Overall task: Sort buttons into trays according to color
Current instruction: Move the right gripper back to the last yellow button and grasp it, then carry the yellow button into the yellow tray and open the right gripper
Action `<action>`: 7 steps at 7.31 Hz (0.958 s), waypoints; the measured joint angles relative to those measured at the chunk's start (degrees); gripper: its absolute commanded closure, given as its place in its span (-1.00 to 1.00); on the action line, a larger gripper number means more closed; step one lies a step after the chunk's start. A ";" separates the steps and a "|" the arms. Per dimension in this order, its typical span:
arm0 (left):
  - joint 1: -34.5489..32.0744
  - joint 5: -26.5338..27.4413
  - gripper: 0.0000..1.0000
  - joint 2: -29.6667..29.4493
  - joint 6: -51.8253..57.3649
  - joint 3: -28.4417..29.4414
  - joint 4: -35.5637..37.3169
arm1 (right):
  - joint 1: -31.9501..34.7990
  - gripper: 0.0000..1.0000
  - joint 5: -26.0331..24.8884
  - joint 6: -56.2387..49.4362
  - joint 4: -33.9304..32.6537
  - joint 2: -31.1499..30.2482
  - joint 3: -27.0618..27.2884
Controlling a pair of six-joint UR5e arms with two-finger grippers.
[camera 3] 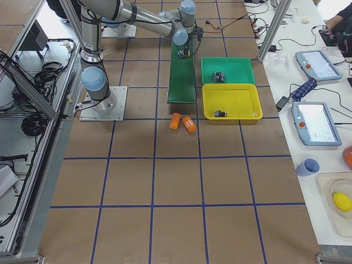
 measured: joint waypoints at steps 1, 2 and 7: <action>0.03 -0.02 -1.00 -0.02 0.00 0.01 0.00 | 0.01 -0.47 -0.86 0.07 0.07 0.25 0.21; 0.06 -0.06 -1.00 -0.05 0.02 0.01 0.00 | 0.00 0.52 -2.55 0.15 0.37 0.35 0.33; 0.12 0.07 -1.00 0.02 0.09 0.01 0.00 | -0.76 1.00 -6.06 0.18 3.21 -0.75 -0.43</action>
